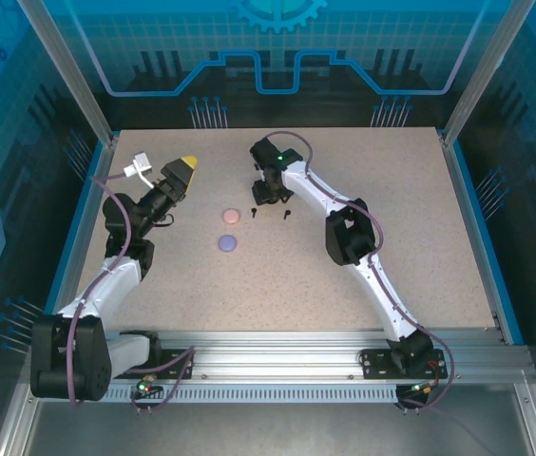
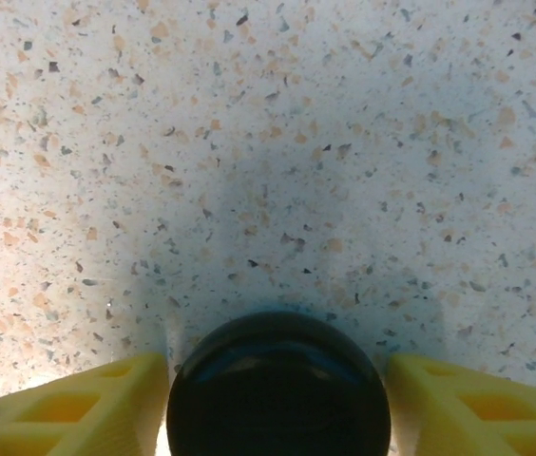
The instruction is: Insert the wireless bluetooth earbuds into the charging case
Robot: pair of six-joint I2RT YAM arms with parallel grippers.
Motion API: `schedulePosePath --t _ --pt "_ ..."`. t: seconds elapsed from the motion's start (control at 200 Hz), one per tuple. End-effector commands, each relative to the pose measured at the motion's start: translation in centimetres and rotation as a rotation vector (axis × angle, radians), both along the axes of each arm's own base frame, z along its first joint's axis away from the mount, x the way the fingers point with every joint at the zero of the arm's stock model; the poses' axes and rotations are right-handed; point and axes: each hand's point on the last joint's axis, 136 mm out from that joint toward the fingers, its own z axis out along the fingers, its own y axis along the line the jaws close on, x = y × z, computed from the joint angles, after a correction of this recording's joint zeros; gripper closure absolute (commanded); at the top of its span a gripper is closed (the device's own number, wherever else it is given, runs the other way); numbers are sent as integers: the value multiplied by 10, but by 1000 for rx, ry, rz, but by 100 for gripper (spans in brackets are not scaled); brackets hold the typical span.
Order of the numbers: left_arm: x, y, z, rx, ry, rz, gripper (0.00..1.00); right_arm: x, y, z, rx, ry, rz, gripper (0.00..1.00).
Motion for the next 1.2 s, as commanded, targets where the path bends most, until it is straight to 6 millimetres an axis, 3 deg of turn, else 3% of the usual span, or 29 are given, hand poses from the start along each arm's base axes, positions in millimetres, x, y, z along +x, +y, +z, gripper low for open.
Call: schedulePosePath --t 0.0,0.095,0.24,0.375,0.63,0.885,1.02,1.196 --pt "0 -2 11 31 -53 -18 1 -3 10 -17 13 25 33 44" --pt "1 -4 9 33 -54 -28 1 -3 12 -16 32 29 33 54" --pt "3 -3 9 -1 -51 -35 1 -2 14 -2 57 19 18 60" --pt "9 1 9 -17 -18 -10 1 1 17 26 102 -18 -10 61" --pt "3 8 30 -67 -55 32 1 3 22 75 182 -82 -41 62" --pt "9 1 41 -219 -12 -70 1 1 24 103 210 -121 -44 62" --pt "3 5 56 -219 -143 -52 1 -6 27 117 232 -127 -57 62" --pt "-1 8 57 -197 -207 -24 1 -22 26 135 265 -131 -112 63"
